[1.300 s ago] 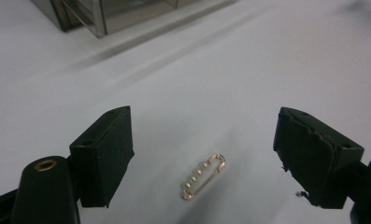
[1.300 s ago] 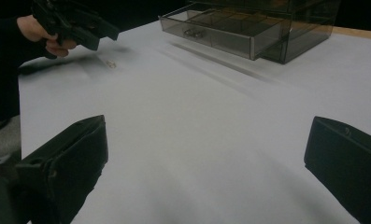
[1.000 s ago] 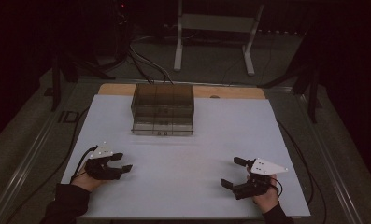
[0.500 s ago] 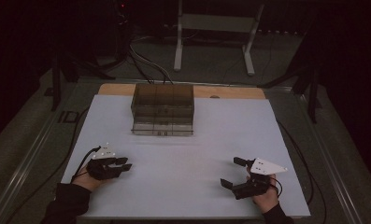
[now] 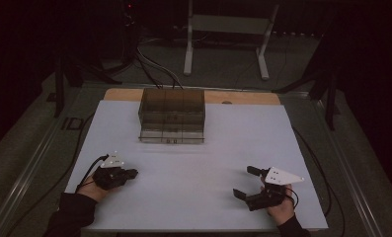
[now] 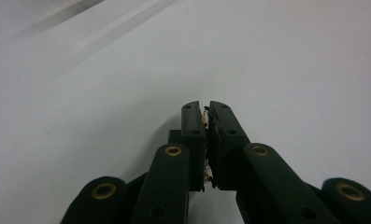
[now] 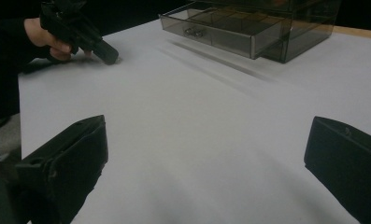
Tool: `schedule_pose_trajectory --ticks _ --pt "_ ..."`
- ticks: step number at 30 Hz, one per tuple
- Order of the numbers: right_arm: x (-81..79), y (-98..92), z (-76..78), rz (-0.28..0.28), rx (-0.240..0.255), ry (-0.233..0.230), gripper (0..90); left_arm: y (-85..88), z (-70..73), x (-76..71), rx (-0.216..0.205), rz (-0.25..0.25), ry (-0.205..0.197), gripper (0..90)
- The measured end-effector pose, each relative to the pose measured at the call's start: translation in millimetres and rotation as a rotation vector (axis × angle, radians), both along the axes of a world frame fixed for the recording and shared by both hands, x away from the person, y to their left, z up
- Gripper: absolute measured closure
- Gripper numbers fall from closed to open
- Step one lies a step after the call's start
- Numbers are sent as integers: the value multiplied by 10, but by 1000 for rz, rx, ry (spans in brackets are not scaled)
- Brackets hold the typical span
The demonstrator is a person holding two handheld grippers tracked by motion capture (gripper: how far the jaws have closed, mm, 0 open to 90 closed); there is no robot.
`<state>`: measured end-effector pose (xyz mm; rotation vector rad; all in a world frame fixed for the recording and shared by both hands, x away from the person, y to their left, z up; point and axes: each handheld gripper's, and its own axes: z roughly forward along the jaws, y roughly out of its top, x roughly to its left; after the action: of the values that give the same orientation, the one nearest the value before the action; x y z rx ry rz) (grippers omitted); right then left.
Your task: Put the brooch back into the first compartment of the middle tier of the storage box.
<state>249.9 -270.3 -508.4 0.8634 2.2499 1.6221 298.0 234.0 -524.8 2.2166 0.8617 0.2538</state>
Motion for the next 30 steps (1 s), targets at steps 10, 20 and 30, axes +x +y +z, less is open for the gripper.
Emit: schedule_pose_trajectory --ticks 10,20,30 --pt "-1 -7 3 -2 0 -4 0 7 44 1 -12 4 16 873" --pt "-6 -12 6 -3 1 -7 0 34 145 -8 -37 38 -9 873" --pt "-5 -14 3 -6 1 -4 0 51 216 -12 -50 69 -9 873"
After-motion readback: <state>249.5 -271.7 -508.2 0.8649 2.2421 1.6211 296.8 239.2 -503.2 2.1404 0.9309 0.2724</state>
